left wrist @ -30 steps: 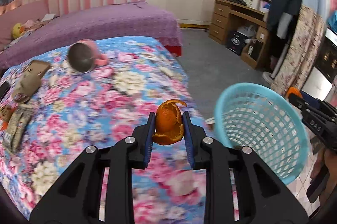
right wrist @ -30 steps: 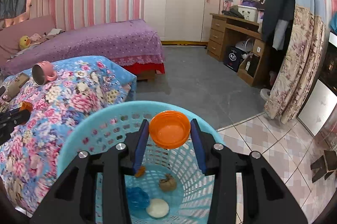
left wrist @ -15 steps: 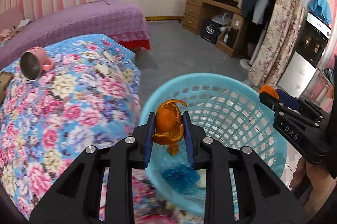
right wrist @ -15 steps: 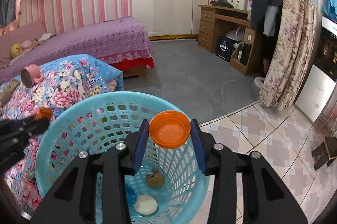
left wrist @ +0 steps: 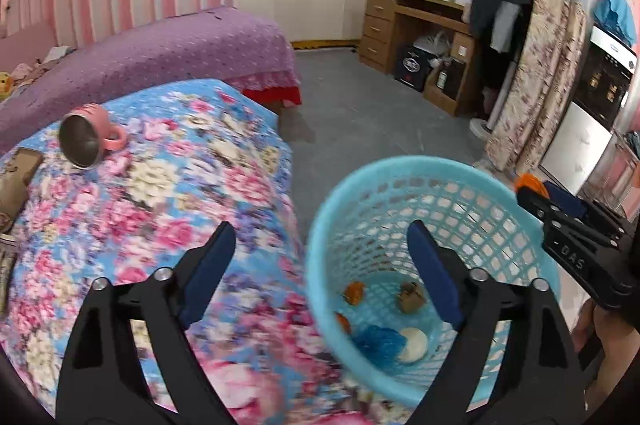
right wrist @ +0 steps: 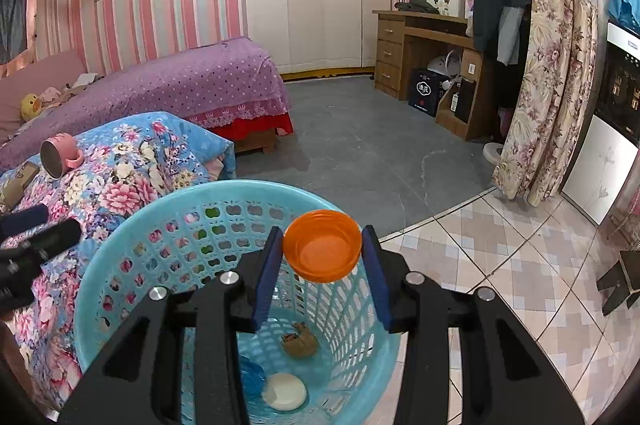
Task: Collect trash
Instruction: 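Open both tools to drop the peel and lid into the basket, then move both tools back over the remaining trash on the bed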
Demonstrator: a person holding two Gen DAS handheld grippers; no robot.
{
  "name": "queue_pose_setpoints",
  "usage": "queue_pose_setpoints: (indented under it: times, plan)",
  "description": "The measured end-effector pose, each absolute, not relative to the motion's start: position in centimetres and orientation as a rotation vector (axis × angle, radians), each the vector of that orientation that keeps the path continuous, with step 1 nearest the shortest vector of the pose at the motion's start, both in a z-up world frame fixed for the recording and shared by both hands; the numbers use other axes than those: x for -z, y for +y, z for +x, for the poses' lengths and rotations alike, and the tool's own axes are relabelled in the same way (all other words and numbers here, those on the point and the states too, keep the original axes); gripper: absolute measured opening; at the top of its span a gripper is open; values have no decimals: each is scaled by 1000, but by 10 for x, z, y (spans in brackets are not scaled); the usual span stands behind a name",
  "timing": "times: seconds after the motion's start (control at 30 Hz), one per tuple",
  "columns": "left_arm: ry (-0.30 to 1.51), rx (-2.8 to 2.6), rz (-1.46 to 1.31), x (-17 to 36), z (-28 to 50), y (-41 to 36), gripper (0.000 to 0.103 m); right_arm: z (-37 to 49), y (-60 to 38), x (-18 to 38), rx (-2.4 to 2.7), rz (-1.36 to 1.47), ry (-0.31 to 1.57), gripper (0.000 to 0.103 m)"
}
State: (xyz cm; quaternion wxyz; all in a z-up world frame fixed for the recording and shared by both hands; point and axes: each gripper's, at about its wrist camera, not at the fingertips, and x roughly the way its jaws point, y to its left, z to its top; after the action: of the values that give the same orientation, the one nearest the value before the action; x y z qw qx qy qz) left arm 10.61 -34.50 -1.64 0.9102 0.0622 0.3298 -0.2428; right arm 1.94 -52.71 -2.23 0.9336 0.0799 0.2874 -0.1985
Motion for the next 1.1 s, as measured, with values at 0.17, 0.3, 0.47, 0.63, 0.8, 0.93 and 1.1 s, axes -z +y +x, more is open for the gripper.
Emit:
queue_pose_setpoints:
  times: [0.17,0.3,0.47,0.63,0.8,0.93,1.1]
  plan:
    - [668,450,123,12,111,-322,91,23,-518,19,399,157,580,40]
    - [655,408,126,11,114,-305,93,26,-512,18,394,150,578,41]
    - [648,384,92,8,117,-284,94,26,-508,13,422,146,555,58]
    - [638,361,81,5,117,-268,95,22,-503,5,445,153,513,82]
    - [615,327,86,-4,116,-243,97,27,-490,-2,455,158,501,92]
    - [597,282,97,-14,118,-212,98,36,-471,-6,441,136,499,97]
    - [589,225,96,-20,121,-173,98,47,-440,-14,394,124,492,97]
